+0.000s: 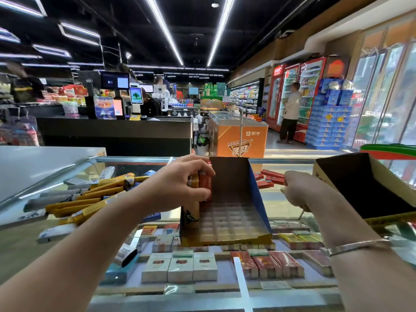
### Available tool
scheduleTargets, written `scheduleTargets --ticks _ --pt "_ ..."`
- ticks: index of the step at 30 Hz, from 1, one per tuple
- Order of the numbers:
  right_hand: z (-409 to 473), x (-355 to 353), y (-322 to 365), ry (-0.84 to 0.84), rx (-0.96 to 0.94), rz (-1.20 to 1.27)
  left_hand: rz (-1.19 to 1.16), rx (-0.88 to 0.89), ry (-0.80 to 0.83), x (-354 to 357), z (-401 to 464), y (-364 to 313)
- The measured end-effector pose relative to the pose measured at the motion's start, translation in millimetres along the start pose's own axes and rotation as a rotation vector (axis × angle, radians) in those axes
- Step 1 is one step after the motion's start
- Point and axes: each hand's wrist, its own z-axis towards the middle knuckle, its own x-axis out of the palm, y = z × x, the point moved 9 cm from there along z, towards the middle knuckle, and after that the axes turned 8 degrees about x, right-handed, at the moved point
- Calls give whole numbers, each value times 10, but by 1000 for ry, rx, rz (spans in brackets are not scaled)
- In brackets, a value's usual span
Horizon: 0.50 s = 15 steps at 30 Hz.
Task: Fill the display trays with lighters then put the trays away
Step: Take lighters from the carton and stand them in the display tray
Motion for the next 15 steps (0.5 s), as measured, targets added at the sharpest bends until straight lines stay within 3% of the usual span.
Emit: scheduleTargets --ticks 5,11,15 --pt "33 77 69 5 -36 61 -70 -19 -5 6 2 36" --pt "-19 -68 403 -292 -313 177 -65 -16 -13 -5 2 52" --pt "-16 149 587 -194 -475 121 -31 -18 -4 -7 4 66"
